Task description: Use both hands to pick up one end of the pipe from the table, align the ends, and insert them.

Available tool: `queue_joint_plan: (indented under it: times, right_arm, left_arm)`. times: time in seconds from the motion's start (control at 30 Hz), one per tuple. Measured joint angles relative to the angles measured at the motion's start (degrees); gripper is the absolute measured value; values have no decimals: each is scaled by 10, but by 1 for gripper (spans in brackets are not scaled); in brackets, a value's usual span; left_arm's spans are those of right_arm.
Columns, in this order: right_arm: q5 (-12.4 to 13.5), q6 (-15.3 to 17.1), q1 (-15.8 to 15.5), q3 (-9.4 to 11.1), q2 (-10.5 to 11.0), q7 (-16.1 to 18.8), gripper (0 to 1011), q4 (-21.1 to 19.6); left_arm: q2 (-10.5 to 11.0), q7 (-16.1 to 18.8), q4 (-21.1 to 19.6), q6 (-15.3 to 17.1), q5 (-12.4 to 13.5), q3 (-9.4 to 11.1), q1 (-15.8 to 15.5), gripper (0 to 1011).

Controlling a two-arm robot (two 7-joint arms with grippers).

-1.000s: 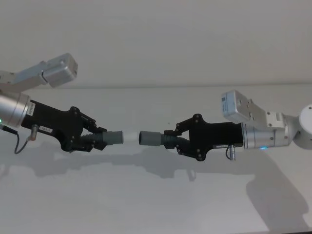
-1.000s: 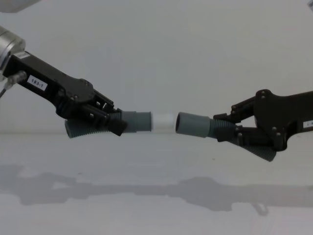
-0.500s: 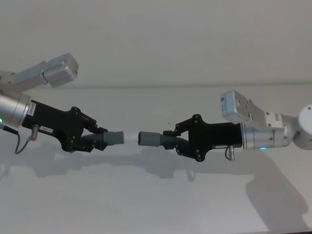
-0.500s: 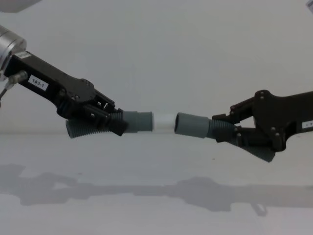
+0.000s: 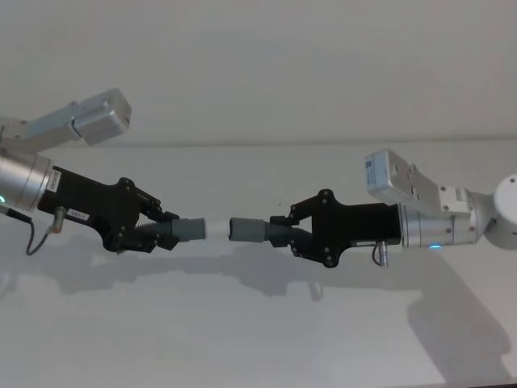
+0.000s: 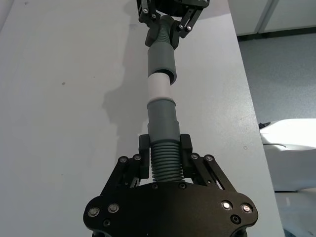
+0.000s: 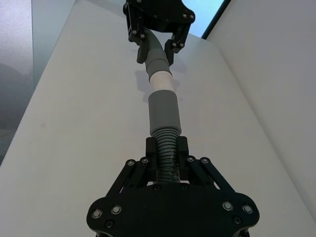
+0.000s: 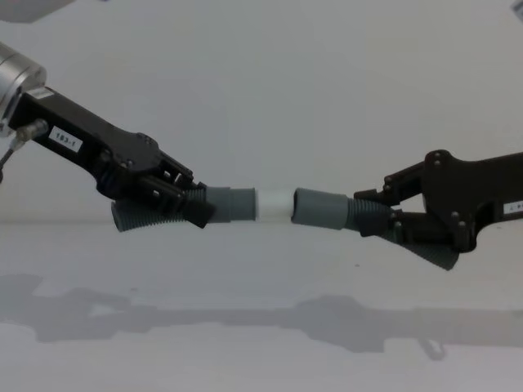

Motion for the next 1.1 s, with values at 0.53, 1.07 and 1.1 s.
queue_joint_plan:
  times: [0.53, 1.07, 1.1]
  right_arm:
    - [5, -3, 5, -8, -2, -1, 215, 6]
    - [9, -7, 10, -17, -5, -2, 215, 12]
    - [9, -7, 10, -17, -5, -2, 215, 12]
  left_arm:
    - [0, 2, 6, 1, -6, 8, -4, 323]
    - [2, 3, 10, 3, -13, 15, -7, 323]
    - [2, 3, 11, 3, -14, 15, -7, 325]
